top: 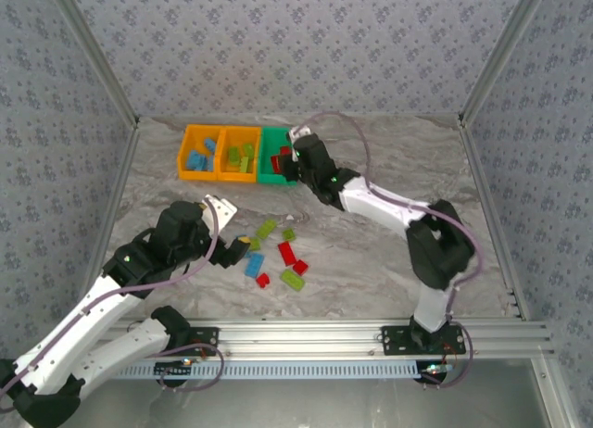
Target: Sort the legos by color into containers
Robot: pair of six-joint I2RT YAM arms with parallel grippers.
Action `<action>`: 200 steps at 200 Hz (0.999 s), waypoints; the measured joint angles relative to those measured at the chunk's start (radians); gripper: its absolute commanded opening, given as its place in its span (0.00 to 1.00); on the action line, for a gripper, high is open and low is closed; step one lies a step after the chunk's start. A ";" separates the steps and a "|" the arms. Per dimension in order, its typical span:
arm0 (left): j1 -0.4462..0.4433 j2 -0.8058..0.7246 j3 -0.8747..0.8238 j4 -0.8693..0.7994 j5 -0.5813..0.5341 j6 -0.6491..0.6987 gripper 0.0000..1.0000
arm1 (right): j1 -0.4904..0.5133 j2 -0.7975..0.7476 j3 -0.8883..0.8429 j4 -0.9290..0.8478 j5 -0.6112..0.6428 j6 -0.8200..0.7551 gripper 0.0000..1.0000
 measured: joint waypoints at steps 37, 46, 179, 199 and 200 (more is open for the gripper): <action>0.005 0.000 -0.010 0.000 0.000 0.000 0.99 | -0.048 0.259 0.240 -0.005 -0.001 -0.040 0.38; 0.006 0.000 -0.010 0.000 0.000 -0.001 0.99 | -0.054 0.301 0.277 -0.023 0.000 -0.045 0.46; 0.013 0.229 0.039 -0.027 -0.057 -0.152 0.93 | -0.031 -0.203 0.021 -0.349 -0.172 -0.079 0.77; 0.013 0.324 0.075 -0.010 -0.025 -0.224 0.87 | -0.016 -0.378 -0.112 -0.400 -0.266 -0.079 0.79; 0.013 0.333 0.076 -0.008 -0.023 -0.229 0.87 | -0.015 -0.383 -0.116 -0.402 -0.268 -0.079 0.79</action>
